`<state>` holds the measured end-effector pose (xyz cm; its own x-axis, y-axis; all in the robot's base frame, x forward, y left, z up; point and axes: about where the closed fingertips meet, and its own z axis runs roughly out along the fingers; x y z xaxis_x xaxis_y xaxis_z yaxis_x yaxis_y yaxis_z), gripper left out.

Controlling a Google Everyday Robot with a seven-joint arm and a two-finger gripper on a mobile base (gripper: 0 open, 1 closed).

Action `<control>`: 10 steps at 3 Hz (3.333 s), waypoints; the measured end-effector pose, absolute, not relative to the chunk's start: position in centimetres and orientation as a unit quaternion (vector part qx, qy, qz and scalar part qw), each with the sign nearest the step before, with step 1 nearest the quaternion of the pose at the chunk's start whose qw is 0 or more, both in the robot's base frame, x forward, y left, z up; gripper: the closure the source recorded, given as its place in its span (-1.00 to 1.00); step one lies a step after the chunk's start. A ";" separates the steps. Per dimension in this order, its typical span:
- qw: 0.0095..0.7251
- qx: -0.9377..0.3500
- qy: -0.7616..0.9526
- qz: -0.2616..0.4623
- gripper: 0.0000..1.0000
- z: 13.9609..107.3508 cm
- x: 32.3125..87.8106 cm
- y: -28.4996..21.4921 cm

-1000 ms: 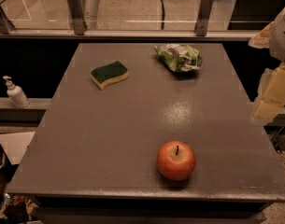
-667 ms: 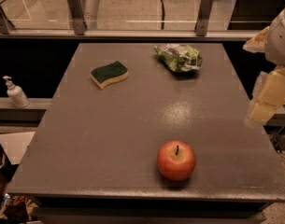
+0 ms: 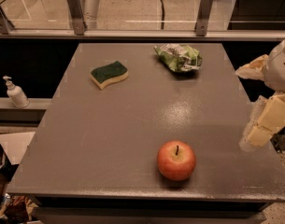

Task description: Move apple near green jalapeno chip bag

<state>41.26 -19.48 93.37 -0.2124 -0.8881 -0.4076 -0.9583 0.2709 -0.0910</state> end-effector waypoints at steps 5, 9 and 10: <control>0.328 -0.581 0.684 0.296 -1.00 86.8 35.5 -8.0; 0.336 -0.591 0.663 0.313 0.28 82.4 36.5 -5.3; 0.358 -0.579 0.666 0.306 0.76 83.5 38.9 -7.0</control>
Offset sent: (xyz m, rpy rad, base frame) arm -0.0539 0.0473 -0.0568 0.3978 0.0533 0.0776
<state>38.88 -6.96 83.48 -0.0738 -0.5511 -0.8312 -0.9896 0.1434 -0.0072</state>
